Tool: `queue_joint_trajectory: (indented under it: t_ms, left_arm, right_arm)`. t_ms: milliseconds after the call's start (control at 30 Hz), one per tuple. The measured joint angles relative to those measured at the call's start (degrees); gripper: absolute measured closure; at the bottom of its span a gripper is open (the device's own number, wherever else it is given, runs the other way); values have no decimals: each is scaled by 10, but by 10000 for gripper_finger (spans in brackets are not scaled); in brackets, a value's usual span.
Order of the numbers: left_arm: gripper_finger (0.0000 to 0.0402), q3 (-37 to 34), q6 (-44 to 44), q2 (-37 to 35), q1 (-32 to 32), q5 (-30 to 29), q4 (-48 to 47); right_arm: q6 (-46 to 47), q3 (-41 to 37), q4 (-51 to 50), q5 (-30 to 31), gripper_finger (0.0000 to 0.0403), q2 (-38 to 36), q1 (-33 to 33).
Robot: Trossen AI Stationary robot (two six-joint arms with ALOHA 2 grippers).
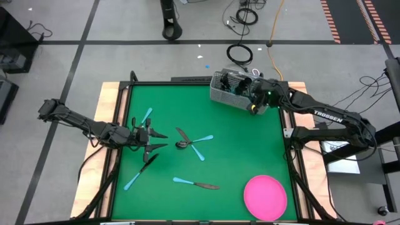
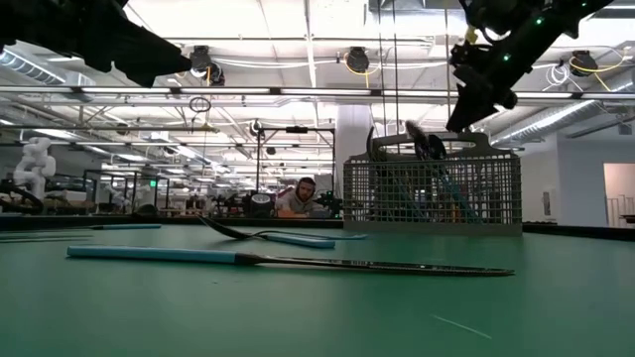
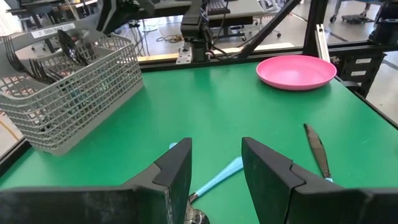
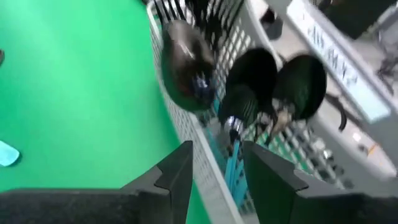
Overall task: Sort silverware
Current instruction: Put the blue spoon into the silverware basket
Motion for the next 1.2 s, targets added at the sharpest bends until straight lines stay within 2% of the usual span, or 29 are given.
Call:
queue_joint_trajectory:
  t_ms: [200, 467, 600, 867, 1200]
  left_arm:
    - [259, 0, -10, 0, 0, 0, 9]
    - [259, 0, -10, 0, 0, 0, 11]
    - [259, 0, -8, 0, 0, 0, 11]
    - [259, 0, -7, 0, 0, 0, 11]
    - [259, 0, -5, 0, 0, 0, 11]
  right_arm:
    - [19, 0, -15, -1, 270, 0, 0]
    - [15, 0, 33, -70, 270, 0, 10]
    - [16, 0, 76, -103, 270, 0, 39]
    - [17, 0, 200, -101, 270, 12, 118]
    - [9, 0, 329, -99, 270, 98, 201]
